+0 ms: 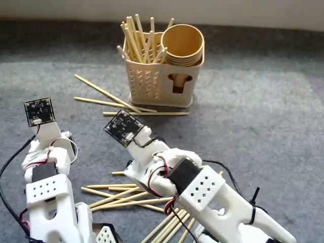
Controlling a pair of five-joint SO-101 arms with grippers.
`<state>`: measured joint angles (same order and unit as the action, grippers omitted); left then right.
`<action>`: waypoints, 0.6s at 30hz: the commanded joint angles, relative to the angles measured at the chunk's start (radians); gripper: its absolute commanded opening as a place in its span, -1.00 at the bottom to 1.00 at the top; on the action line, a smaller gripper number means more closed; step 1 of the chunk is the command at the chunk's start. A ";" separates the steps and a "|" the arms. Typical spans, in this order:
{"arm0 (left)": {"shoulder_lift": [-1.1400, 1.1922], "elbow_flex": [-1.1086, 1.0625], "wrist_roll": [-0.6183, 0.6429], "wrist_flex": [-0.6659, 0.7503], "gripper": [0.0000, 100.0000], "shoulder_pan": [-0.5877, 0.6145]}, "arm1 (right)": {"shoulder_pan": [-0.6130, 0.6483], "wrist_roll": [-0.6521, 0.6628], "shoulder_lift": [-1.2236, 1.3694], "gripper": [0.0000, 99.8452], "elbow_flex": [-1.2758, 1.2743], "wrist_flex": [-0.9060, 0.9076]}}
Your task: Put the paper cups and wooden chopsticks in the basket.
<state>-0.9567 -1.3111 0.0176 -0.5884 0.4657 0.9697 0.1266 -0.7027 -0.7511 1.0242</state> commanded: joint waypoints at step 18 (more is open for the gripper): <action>-0.018 0.007 0.006 0.018 -0.80 0.010 | 0.097 0.077 0.503 -0.67 0.001 -0.289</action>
<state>-0.9567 -1.3111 0.0176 -0.5884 0.4657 1.0618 0.1711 -0.2286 -0.7587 0.7802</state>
